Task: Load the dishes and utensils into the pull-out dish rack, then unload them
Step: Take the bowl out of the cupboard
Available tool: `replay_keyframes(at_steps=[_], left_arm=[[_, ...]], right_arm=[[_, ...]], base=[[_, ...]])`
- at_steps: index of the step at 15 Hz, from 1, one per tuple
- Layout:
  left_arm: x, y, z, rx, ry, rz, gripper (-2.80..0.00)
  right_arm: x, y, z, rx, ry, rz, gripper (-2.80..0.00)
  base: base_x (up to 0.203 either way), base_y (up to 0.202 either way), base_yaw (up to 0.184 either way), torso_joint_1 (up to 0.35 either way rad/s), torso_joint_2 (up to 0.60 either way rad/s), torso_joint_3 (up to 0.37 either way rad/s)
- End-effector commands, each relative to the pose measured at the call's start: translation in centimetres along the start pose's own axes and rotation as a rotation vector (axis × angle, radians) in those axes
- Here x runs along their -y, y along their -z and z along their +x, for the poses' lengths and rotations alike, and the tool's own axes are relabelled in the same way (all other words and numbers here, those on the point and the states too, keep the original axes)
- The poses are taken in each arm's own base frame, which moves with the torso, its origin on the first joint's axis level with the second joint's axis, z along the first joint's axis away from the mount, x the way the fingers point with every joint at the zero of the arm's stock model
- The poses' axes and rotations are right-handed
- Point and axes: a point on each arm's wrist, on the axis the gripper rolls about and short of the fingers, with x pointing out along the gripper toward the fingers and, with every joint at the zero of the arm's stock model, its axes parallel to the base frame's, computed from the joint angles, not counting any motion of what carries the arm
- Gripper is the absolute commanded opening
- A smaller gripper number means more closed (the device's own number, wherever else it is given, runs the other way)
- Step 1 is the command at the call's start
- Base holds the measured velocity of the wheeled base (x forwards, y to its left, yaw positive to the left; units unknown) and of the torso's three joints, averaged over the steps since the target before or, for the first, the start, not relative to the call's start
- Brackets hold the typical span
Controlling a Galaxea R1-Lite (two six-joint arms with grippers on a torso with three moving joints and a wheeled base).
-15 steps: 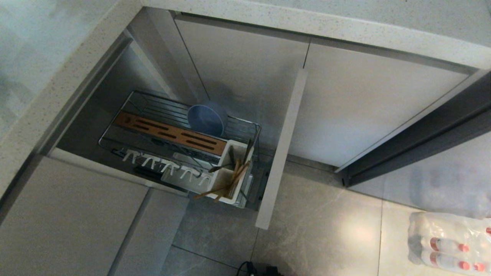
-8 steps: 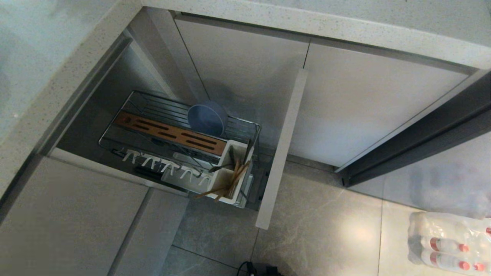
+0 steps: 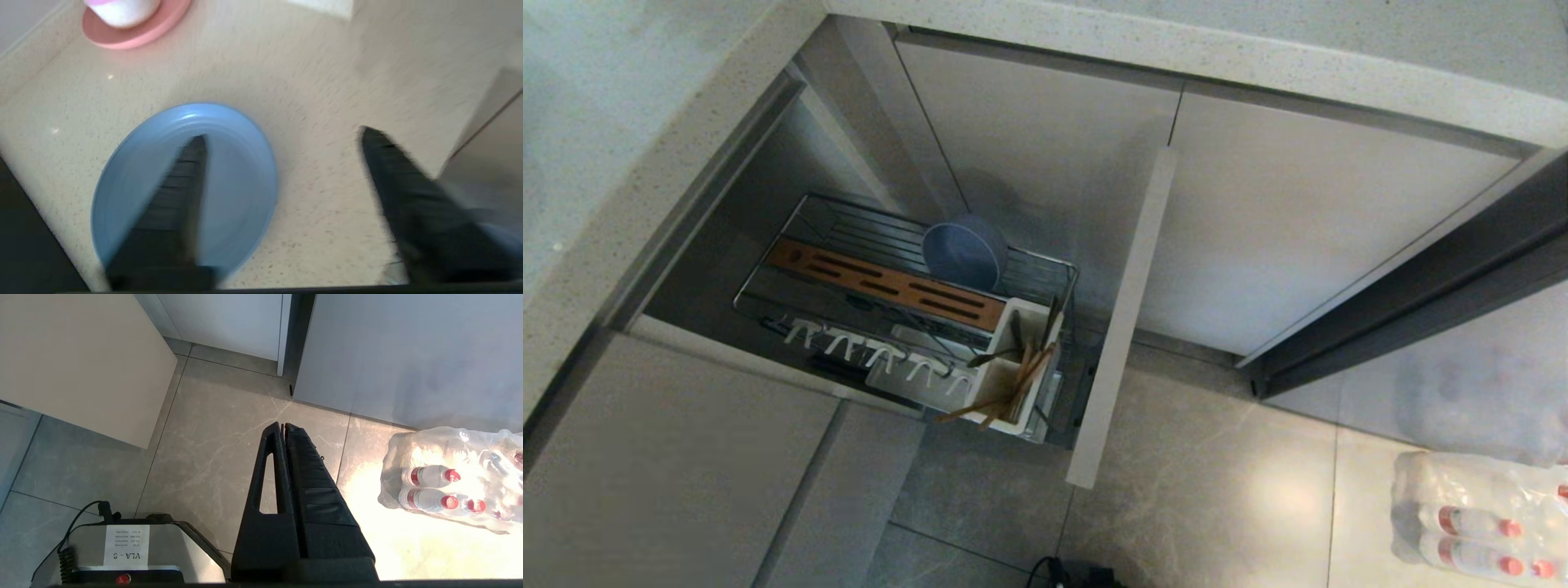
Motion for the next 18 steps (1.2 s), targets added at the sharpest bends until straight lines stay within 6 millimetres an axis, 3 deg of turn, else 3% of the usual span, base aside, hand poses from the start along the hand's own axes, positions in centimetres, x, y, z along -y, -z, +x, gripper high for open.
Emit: replay_keyframes(at_steps=[1, 5, 8, 11, 15, 18], left_arm=[[-0.4, -0.6, -1.4, 0.035, 0.011, -0.016, -2.80], [-0.8, -1.9, -3.3, 0.113, 0.089, -0.124, -2.80], [-1.3, -4.0, -4.3, 0.182, 0.173, -0.369, -2.80], [-1.2, -5.4, -4.0, 0.172, 0.276, -0.652, -2.80], [1.6, -4.1, -1.5, 0.002, 0.362, -0.780, -2.80], [5.2, -2.1, 0.3, -0.199, 0.403, -0.826, -2.80]], right_arm=[[0.0, 0.0, 0.0, -0.001, 0.000, 0.000, -2.80], [0.0, 0.0, 0.0, -0.001, 0.000, 0.000, -2.80], [0.0, 0.0, 0.0, 0.000, 0.000, 0.000, -2.80], [0.0, 0.0, 0.0, 0.000, 0.000, 0.000, -2.80], [0.0, 0.0, 0.0, -0.001, 0.000, 0.000, -2.80], [0.0, 0.0, 0.0, -0.001, 0.000, 0.000, -2.80]], base=[[0.000, 0.000, 0.000, 0.000, 0.00, 0.000], [0.000, 0.000, 0.000, 0.000, 0.00, 0.000], [0.000, 0.000, 0.000, 0.000, 0.00, 0.000], [0.000, 0.000, 0.000, 0.000, 0.00, 0.000], [0.000, 0.000, 0.000, 0.000, 0.00, 0.000], [0.000, 0.000, 0.000, 0.000, 0.00, 0.000]])
